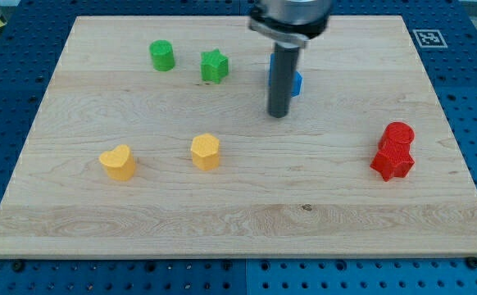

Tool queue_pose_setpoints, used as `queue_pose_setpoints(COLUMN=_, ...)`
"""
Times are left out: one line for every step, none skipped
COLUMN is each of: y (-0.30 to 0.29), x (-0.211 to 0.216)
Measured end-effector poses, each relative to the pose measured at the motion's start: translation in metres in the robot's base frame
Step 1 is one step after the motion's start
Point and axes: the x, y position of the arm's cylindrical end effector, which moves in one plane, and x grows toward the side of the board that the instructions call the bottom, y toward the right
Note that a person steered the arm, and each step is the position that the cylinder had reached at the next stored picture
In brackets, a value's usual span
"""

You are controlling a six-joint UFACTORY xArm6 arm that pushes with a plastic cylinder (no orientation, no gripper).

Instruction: Move the yellow hexagon to the left of the red circle

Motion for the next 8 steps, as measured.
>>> queue_pose_setpoints(y=-0.072, x=0.016)
queue_pose_setpoints(y=-0.097, x=0.046)
queue_pose_setpoints(y=-0.081, x=0.083)
queue_pose_setpoints(y=-0.032, x=0.088)
queue_pose_setpoints(y=-0.059, x=0.085)
queue_pose_setpoints(y=-0.099, x=0.105)
queue_pose_setpoints(y=-0.108, x=0.137)
queue_pose_setpoints(y=-0.045, x=0.126)
